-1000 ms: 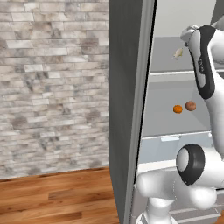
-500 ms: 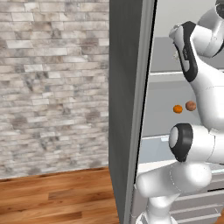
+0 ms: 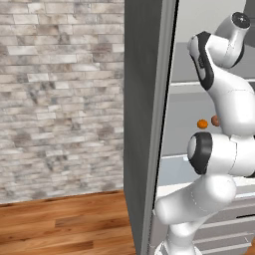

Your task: Open the fridge, remove the tangerine, onion, and fish, and place them on any counter.

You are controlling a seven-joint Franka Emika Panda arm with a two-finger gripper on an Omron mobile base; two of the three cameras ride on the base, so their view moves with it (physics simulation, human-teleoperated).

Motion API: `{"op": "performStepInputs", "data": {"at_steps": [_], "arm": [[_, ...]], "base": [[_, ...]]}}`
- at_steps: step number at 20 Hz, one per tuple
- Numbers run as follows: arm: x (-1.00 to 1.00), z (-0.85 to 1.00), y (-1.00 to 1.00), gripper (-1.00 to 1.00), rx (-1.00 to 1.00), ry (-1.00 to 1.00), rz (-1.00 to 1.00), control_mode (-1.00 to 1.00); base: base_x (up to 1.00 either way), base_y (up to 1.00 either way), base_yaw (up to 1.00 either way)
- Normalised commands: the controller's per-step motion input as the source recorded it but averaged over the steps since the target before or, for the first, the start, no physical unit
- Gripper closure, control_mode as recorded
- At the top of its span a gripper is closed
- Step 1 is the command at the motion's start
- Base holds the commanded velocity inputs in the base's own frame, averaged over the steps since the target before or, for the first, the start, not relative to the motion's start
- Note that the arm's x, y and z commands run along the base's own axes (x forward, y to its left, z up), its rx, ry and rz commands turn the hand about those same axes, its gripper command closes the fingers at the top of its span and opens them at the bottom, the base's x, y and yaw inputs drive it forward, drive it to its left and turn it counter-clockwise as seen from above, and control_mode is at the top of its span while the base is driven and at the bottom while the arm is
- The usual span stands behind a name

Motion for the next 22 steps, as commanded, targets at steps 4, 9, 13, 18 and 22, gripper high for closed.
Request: {"op": "performStepInputs", "data": {"at_steps": [4, 9, 13, 18, 22], "arm": [[0.18, -0.25, -0.14, -1.00, -0.07, 0.00, 0.00, -1.00], [0.29, -0.24, -0.13, -1.00, -0.04, 0.00, 0.00, -1.00], [0.36, -0.18, -0.16, -1.00, -0.01, 0.00, 0.00, -1.00], [0.31, -0.24, -0.04, -1.00, -0.02, 0.00, 0.00, -1.00], [0.02, -0.49, 0.00, 1.00, -0.10, 0.00, 0.00, -1.00]], "base": [[0.00, 0.00, 0.00], [0.00, 0.00, 0.00], [0.00, 0.00, 0.00], [0.00, 0.00, 0.00], [0.00, 0.00, 0.00]]}}
